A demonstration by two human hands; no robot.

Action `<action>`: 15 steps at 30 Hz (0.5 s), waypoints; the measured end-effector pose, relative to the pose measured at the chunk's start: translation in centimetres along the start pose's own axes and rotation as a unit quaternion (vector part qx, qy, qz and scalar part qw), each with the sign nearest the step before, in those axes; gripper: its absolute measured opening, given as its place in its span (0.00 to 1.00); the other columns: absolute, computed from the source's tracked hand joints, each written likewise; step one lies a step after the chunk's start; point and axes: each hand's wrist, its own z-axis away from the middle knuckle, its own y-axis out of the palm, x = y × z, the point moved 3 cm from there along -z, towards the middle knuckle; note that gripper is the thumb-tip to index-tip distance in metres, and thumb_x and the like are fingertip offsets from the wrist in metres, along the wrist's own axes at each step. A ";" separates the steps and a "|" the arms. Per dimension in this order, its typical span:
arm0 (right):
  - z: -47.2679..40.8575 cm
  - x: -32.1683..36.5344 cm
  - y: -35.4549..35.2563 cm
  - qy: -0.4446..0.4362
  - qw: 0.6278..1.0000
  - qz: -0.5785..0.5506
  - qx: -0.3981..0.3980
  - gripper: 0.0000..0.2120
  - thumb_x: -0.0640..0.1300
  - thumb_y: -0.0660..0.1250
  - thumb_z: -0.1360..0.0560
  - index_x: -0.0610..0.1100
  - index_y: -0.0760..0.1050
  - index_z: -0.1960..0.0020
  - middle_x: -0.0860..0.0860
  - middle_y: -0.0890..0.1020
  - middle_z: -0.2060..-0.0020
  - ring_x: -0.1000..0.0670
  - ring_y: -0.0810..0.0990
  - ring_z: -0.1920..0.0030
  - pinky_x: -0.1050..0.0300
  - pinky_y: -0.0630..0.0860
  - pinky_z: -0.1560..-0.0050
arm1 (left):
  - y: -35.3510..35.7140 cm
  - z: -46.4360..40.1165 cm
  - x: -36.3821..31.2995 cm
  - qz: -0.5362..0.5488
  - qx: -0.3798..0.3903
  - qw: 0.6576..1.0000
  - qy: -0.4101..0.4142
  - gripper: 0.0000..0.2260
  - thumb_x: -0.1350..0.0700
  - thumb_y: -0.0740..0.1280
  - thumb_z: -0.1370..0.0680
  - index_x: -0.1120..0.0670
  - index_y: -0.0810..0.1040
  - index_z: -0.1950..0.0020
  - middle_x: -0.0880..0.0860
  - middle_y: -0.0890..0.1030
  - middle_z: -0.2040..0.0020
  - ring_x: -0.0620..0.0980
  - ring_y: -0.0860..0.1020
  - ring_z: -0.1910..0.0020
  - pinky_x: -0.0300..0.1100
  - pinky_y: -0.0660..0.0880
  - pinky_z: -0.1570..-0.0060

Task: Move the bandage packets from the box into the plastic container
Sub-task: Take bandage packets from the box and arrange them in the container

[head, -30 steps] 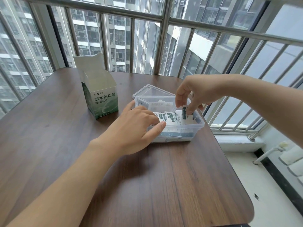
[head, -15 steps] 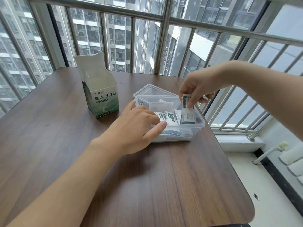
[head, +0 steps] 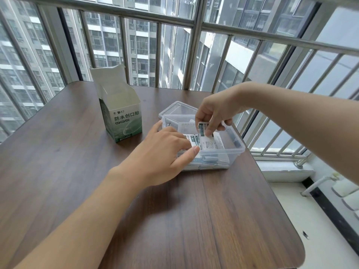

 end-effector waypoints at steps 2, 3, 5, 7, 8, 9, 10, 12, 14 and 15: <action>-0.2 0.0 0.4 -0.005 1.000 0.019 -0.017 0.09 0.40 0.74 0.25 0.45 0.81 0.46 0.49 0.87 0.56 0.56 0.77 0.70 0.63 0.72 0.72 | 0.0 0.0 0.0 0.003 -0.002 1.000 0.000 0.25 0.38 0.47 0.18 0.46 0.81 0.56 0.43 0.82 0.57 0.45 0.75 0.50 0.50 0.62 0.31; -0.1 0.1 0.6 -0.008 0.999 0.035 -0.031 0.09 0.41 0.75 0.25 0.46 0.81 0.46 0.49 0.87 0.54 0.56 0.77 0.70 0.63 0.72 0.72 | 0.0 0.0 0.0 0.003 -0.003 1.000 0.000 0.25 0.38 0.47 0.18 0.45 0.81 0.56 0.43 0.82 0.57 0.45 0.75 0.50 0.50 0.62 0.31; 0.1 0.2 0.9 -0.013 0.996 0.056 -0.062 0.10 0.42 0.76 0.26 0.47 0.81 0.46 0.50 0.87 0.53 0.56 0.79 0.70 0.64 0.74 0.72 | 0.0 0.0 0.0 0.003 -0.002 1.000 0.001 0.25 0.38 0.47 0.18 0.46 0.81 0.57 0.43 0.82 0.57 0.45 0.75 0.50 0.50 0.63 0.32; 0.6 0.1 1.3 -0.014 0.994 0.067 -0.088 0.11 0.42 0.76 0.26 0.47 0.81 0.45 0.52 0.87 0.52 0.56 0.82 0.71 0.65 0.74 0.73 | 0.0 -0.1 0.0 0.001 -0.001 1.000 0.001 0.25 0.38 0.47 0.18 0.46 0.80 0.58 0.44 0.81 0.58 0.45 0.75 0.50 0.51 0.64 0.32; 0.8 0.0 1.5 -0.012 0.993 0.068 -0.099 0.12 0.41 0.76 0.26 0.47 0.81 0.44 0.53 0.87 0.51 0.56 0.83 0.70 0.65 0.75 0.73 | 0.0 -0.1 0.0 0.000 -0.002 1.000 0.002 0.25 0.38 0.47 0.18 0.46 0.80 0.58 0.44 0.81 0.59 0.46 0.75 0.50 0.51 0.64 0.33; 1.1 -0.1 1.7 -0.009 0.992 0.066 -0.108 0.14 0.41 0.76 0.26 0.46 0.81 0.42 0.53 0.86 0.49 0.56 0.83 0.70 0.65 0.75 0.73 | 0.0 -0.1 0.0 0.001 -0.003 1.000 0.002 0.25 0.38 0.47 0.18 0.46 0.79 0.59 0.44 0.81 0.60 0.46 0.75 0.51 0.52 0.64 0.33; 1.3 -0.3 1.9 -0.007 0.991 0.059 -0.117 0.16 0.40 0.77 0.27 0.44 0.81 0.40 0.53 0.85 0.47 0.55 0.84 0.70 0.65 0.76 0.73 | 0.0 -0.2 0.0 0.002 -0.005 1.000 0.003 0.24 0.38 0.47 0.18 0.46 0.78 0.60 0.43 0.80 0.60 0.46 0.75 0.51 0.52 0.65 0.34; 1.7 -0.6 2.3 -0.001 0.991 0.039 -0.131 0.23 0.38 0.77 0.27 0.42 0.77 0.33 0.51 0.83 0.41 0.53 0.85 0.70 0.63 0.77 0.73 | 0.0 -0.2 0.0 0.006 -0.012 1.000 0.003 0.22 0.39 0.47 0.17 0.45 0.75 0.61 0.42 0.77 0.63 0.45 0.73 0.53 0.52 0.66 0.35; 2.1 -0.6 2.4 0.002 0.990 0.022 -0.141 0.27 0.37 0.77 0.27 0.42 0.74 0.30 0.47 0.80 0.37 0.51 0.86 0.70 0.62 0.77 0.74 | 0.0 -0.2 0.0 0.008 -0.018 1.000 0.005 0.19 0.39 0.48 0.17 0.42 0.70 0.62 0.41 0.73 0.65 0.44 0.71 0.55 0.52 0.67 0.36; 2.2 -0.6 2.5 0.002 0.989 0.016 -0.145 0.27 0.37 0.77 0.28 0.43 0.74 0.31 0.46 0.79 0.36 0.51 0.86 0.70 0.62 0.77 0.74 | -0.1 -0.2 -0.1 0.009 -0.019 1.000 0.006 0.19 0.39 0.48 0.17 0.42 0.69 0.62 0.40 0.72 0.65 0.44 0.71 0.55 0.53 0.67 0.36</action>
